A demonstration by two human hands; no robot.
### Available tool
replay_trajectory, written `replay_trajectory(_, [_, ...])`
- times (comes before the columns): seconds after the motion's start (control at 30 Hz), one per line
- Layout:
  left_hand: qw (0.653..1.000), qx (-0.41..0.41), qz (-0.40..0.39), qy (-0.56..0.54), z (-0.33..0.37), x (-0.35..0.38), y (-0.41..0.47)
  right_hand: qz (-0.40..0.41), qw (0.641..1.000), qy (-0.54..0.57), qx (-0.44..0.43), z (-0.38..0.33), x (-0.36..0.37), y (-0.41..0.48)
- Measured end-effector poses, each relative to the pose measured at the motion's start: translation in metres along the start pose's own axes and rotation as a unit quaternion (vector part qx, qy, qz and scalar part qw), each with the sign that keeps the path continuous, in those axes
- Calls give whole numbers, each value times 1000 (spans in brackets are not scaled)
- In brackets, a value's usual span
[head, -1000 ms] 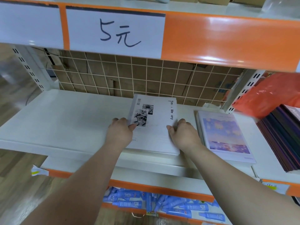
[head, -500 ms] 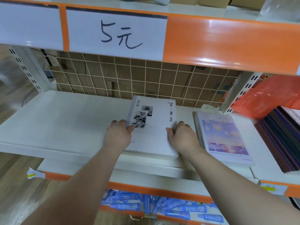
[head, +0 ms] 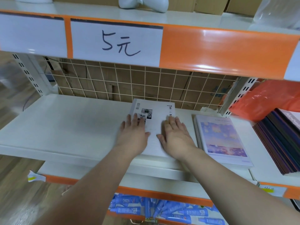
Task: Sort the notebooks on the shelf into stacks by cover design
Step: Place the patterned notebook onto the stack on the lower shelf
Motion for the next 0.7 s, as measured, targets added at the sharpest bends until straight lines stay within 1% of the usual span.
replay_trajectory(0.07, [999,18,-27,24,11,0,-1,-6,1000,-2,-9,-3,4,0])
replay_trajectory(0.17, [999,36,-11,39,20,-6,-4,-9,1000,13,-13,-3,5,-2])
replay_trajectory(0.43, [999,40,-11,26,30,-18,-13,-7,1000,27,-5,8,-10,-14])
replay_trajectory(0.57, [998,57,-13,26,50,-22,-15,0,1000,20,14,28,-24,-26])
replay_trajectory(0.7, [996,88,-13,10,88,-28,-17,14,999,11,43,62,-41,-49])
Point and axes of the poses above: each hand's wrist, its own y-axis towards the middle knuckle, its own x-axis out of the palm, z = x × y, the point moved 5 cm from there along y, towards the middle knuckle, and after that the axes turned 2 degrees about y, right-handed, at the moved point
